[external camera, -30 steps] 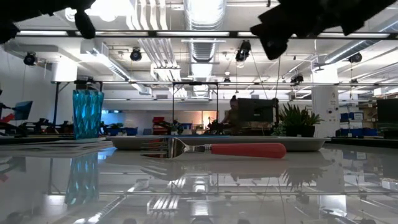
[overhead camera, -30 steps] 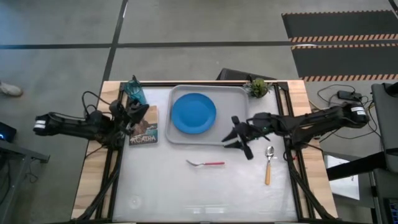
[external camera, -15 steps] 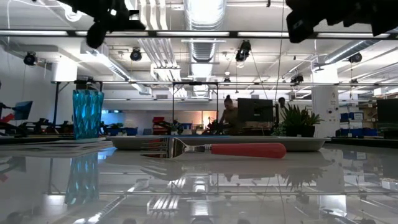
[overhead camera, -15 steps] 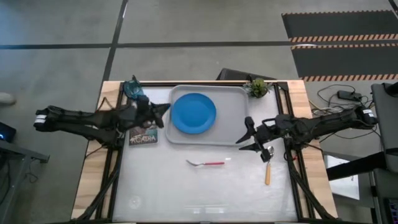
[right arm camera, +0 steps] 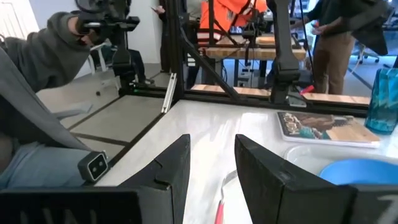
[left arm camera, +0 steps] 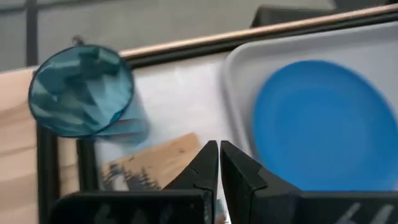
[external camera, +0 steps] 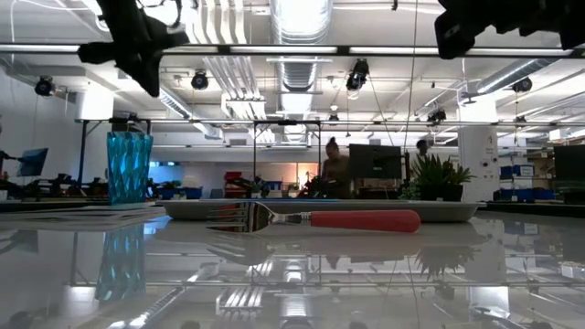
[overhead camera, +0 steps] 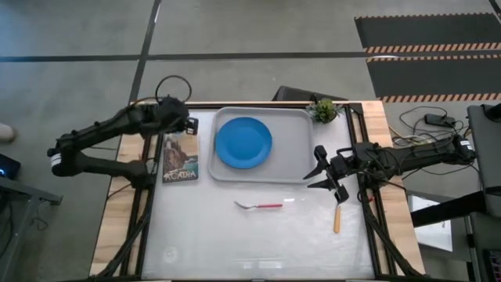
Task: Pick and place plate/cup/fork/spoon on tray
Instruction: Put the blue cup beside the blue plate on the gray tray
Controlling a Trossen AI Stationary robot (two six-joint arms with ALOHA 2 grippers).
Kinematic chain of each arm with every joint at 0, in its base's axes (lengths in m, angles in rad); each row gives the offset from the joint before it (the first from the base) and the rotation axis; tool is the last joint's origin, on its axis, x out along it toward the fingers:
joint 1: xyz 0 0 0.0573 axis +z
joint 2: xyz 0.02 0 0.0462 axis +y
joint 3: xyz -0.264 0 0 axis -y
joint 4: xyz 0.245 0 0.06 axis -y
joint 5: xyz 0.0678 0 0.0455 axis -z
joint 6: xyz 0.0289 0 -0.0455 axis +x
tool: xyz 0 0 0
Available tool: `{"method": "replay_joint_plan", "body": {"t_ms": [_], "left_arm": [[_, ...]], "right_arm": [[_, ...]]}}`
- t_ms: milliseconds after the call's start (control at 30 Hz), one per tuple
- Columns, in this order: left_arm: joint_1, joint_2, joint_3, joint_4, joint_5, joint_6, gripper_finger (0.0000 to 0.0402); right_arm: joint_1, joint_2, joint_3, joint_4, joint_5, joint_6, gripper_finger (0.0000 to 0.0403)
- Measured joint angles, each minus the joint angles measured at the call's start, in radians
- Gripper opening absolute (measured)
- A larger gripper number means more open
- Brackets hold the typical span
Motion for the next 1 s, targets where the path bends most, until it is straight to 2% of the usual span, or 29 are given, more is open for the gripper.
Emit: {"method": "replay_joint_plan", "body": {"t_ms": [133,267,633,833,1000], "left_arm": [[0.147,0.057,0.012,-0.005,0.096,0.106,0.0000],[0.244,0.114,0.012,-0.012,0.141,0.183,0.0000],[0.313,0.167,0.024,-0.013,0.163,0.307,0.0007],[0.352,0.147,0.025,-0.019,0.130,0.337,0.0071],[0.366,0.159,0.025,-0.026,0.057,0.331,0.0133]], "right_arm": [[0.000,-0.003,0.000,-0.010,-0.006,0.011,0.0114],[0.000,-0.003,0.000,-0.038,-0.008,0.011,0.0114],[0.000,-0.003,0.000,-0.057,-0.008,0.011,0.0114],[0.000,-0.002,0.000,-0.057,-0.008,0.011,0.0114],[0.000,-0.002,0.000,-0.057,-0.007,0.011,0.0114]]}}
